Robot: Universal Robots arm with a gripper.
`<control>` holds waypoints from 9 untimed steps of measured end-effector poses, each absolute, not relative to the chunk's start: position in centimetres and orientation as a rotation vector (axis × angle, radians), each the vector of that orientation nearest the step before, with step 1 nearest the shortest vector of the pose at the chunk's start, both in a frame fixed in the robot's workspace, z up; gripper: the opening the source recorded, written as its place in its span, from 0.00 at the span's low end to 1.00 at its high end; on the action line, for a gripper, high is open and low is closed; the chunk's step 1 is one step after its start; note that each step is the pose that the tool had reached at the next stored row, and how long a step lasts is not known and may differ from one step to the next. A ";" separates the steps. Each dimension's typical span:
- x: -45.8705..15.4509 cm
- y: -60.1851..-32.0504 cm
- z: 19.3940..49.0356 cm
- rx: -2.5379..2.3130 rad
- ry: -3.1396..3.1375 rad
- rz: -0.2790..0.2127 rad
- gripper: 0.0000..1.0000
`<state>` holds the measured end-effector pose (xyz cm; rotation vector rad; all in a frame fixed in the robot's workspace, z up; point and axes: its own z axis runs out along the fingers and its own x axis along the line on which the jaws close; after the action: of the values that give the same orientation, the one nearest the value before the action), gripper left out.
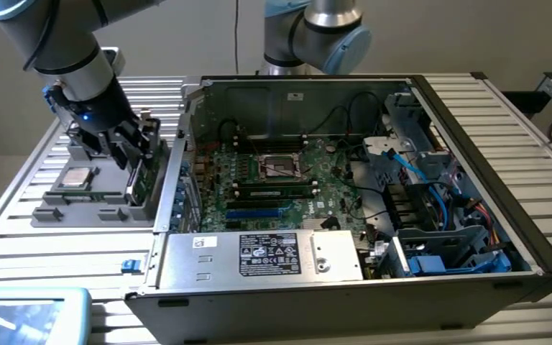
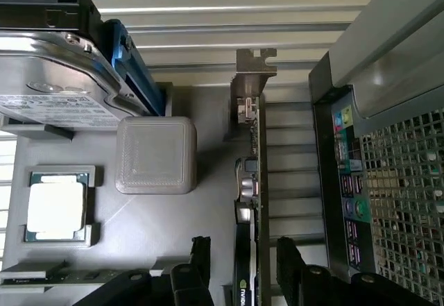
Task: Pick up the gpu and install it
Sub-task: 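Pick up the gpu and move the gpu toward the slot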
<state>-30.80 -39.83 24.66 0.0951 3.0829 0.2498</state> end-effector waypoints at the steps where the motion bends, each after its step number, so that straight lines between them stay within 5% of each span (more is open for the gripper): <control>1: -30.8 -39.8 24.5 0.096 3.083 0.251 0.52; 9: -30.6 -39.4 23.6 0.116 3.081 0.252 0.52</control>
<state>-30.59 -39.41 23.59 0.1160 3.0809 0.2519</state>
